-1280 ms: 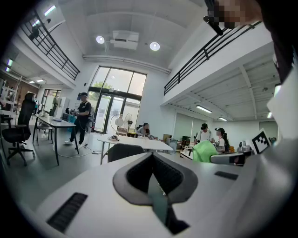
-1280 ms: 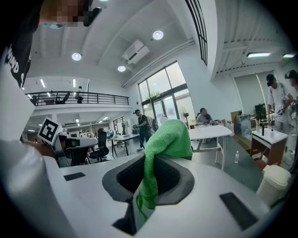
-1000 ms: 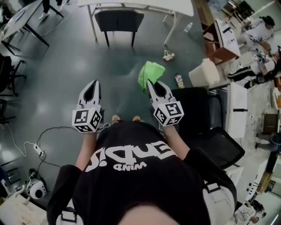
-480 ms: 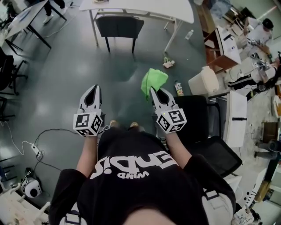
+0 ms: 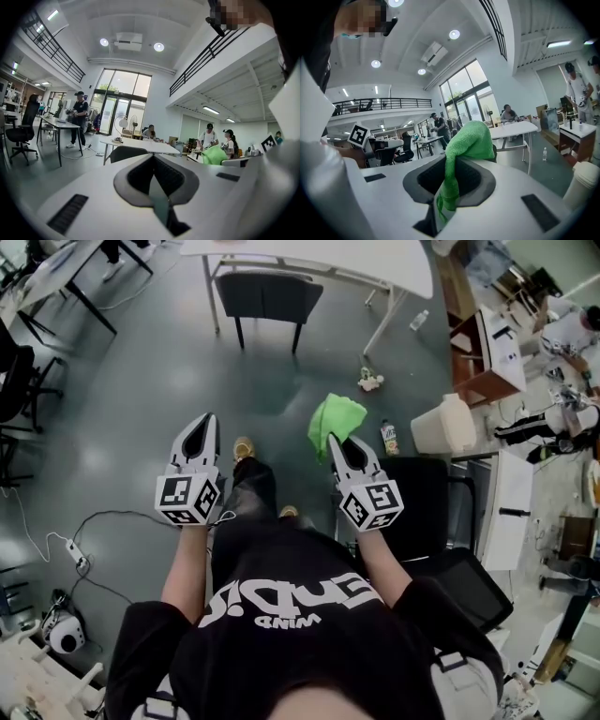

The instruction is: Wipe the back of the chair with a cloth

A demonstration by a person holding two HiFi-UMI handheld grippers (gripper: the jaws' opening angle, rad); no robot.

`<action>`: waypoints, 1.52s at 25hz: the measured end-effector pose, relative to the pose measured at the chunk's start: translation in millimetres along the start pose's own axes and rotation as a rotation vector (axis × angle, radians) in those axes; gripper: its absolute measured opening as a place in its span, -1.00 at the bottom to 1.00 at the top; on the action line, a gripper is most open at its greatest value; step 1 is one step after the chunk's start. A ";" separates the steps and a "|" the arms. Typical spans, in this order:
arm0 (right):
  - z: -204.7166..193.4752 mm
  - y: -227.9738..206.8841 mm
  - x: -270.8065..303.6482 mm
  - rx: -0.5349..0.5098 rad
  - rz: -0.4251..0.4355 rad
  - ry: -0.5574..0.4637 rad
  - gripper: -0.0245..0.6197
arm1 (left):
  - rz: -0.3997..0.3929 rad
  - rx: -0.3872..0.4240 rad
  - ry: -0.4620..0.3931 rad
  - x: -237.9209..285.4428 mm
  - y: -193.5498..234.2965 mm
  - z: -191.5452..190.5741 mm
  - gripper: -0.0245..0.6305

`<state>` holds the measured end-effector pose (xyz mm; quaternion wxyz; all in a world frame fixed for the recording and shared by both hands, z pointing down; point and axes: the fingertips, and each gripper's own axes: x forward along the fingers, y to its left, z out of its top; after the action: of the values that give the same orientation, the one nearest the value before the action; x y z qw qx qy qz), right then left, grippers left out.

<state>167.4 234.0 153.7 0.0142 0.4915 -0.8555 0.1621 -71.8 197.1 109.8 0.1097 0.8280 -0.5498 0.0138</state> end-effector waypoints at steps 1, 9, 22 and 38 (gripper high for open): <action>0.7 -2.5 9.6 0.000 -0.003 0.001 -0.78 | -0.006 -0.001 -0.001 9.8 6.8 1.5 -0.93; 20.6 -31.5 107.3 0.016 -0.018 -0.007 -0.78 | -0.053 -0.005 0.025 114.2 68.6 13.2 -0.93; 89.6 -89.3 279.5 0.029 -0.104 -0.088 -0.78 | -0.162 -0.031 0.087 280.3 159.3 39.4 -0.93; 40.0 -161.3 373.7 -0.005 -0.099 -0.098 -0.78 | -0.154 -0.023 0.067 387.9 200.8 -25.9 -0.93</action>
<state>116.2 -165.1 226.9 -0.0183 0.5407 -0.8301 0.1347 -99.4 -224.3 224.1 0.1382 0.8655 -0.4808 0.0267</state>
